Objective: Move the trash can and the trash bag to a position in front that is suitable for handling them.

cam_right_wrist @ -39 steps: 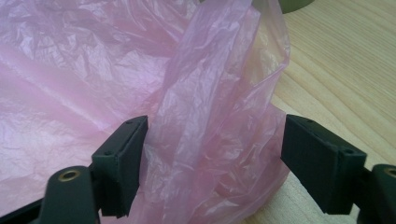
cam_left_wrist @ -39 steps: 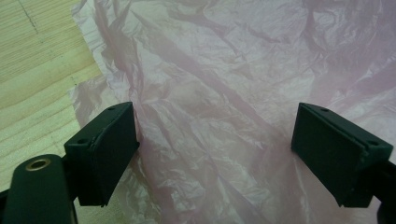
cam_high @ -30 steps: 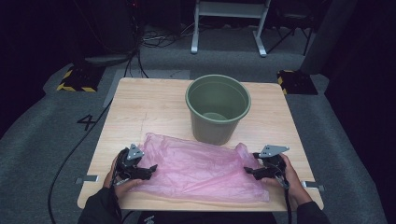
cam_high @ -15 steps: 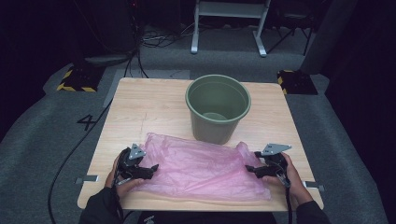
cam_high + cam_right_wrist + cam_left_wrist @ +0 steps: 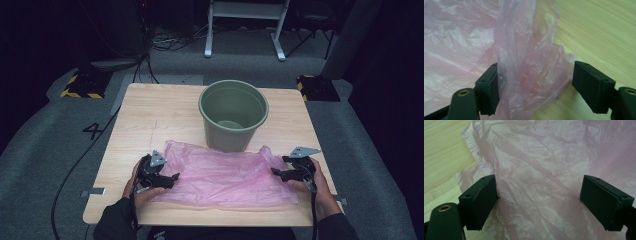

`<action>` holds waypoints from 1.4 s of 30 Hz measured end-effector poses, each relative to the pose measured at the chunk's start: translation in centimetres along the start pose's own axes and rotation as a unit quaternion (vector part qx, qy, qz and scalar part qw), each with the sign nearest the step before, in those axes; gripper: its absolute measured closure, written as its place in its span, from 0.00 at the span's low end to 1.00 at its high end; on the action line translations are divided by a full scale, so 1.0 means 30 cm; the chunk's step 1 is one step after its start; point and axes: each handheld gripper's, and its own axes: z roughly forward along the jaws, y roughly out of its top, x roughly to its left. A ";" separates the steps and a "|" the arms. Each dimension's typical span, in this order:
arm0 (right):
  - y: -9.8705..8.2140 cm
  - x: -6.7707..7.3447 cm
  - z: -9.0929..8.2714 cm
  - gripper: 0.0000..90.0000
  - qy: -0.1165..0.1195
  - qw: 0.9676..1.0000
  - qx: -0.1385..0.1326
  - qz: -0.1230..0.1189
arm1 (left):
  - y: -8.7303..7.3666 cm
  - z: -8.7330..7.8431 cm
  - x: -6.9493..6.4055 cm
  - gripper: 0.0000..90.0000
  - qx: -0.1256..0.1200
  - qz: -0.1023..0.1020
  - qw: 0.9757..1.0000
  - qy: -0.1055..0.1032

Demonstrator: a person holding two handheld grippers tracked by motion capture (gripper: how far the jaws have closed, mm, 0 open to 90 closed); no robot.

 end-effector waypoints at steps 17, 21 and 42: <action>-0.053 -0.137 -0.069 0.30 -0.085 0.995 0.012 0.057 | 0.106 0.105 -0.104 0.16 0.002 0.025 0.999 -0.023; -0.026 -0.100 -0.123 0.26 -0.082 0.996 -0.022 0.041 | 0.113 0.114 -0.113 0.16 0.001 0.022 1.000 -0.022; 0.154 0.407 -0.025 0.23 0.085 0.983 -0.055 -0.151 | 0.113 0.114 -0.115 0.16 0.000 0.020 1.000 -0.019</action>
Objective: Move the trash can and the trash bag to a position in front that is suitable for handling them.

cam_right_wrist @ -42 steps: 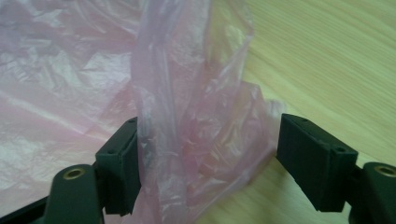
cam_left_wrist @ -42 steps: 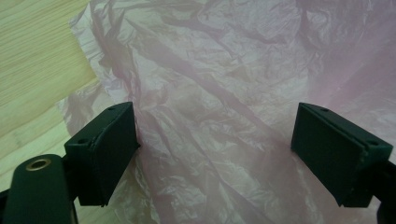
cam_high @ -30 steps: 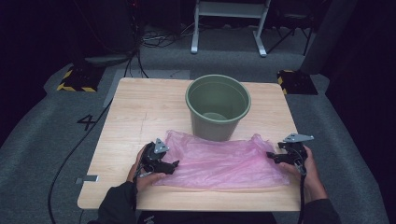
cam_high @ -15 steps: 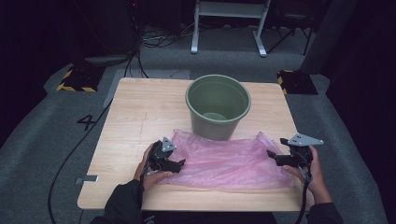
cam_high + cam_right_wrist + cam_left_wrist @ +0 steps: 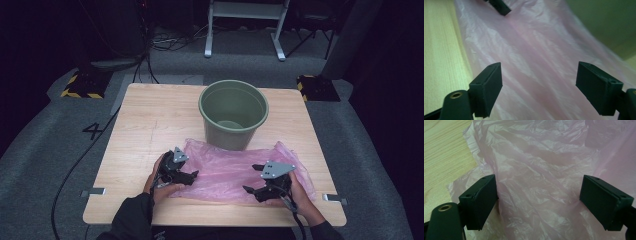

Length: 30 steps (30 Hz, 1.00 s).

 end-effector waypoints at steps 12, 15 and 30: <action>-0.016 0.079 0.115 0.22 0.033 0.997 0.050 -0.038 | 0.010 0.010 -0.018 0.16 0.001 -0.004 1.000 0.004; -0.035 0.068 0.122 0.21 0.025 0.998 0.053 -0.030 | 0.014 0.013 -0.020 0.16 0.002 -0.004 1.000 0.002; -0.052 -0.036 0.149 0.18 -0.025 0.999 0.032 0.020 | 0.018 0.018 -0.018 0.16 -0.001 0.005 1.000 -0.011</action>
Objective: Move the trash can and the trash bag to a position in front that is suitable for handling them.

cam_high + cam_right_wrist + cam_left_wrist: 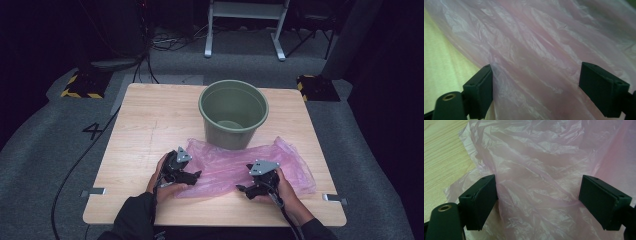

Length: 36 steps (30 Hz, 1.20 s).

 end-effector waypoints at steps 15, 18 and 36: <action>0.039 -0.028 0.010 0.21 -0.057 0.997 -0.011 -0.043 | 0.017 0.017 0.002 0.17 0.000 0.012 1.000 -0.007; 0.048 -0.038 0.017 0.20 -0.054 0.997 -0.013 -0.045 | 0.021 0.020 0.002 0.17 -0.001 0.013 1.000 -0.009; 0.046 -0.149 0.084 0.38 0.018 0.999 -0.007 0.044 | 0.052 0.050 0.001 0.17 -0.003 0.037 0.999 -0.016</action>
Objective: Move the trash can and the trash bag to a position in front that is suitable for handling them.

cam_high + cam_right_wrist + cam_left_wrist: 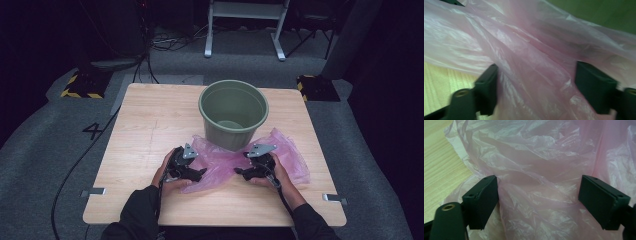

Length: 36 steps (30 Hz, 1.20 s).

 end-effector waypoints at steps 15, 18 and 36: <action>-0.015 -0.001 -0.036 0.96 -0.023 1.000 0.006 0.010 | -0.003 -0.190 0.059 0.17 -0.061 -0.020 0.997 0.040; -0.022 -0.012 -0.044 0.98 -0.030 0.999 0.006 0.013 | -0.038 -0.211 0.081 0.17 -0.049 -0.030 0.998 0.034; -0.051 -0.054 -0.118 1.00 -0.038 0.999 -0.018 0.014 | -0.211 -0.228 0.082 0.17 0.016 -0.027 0.999 0.035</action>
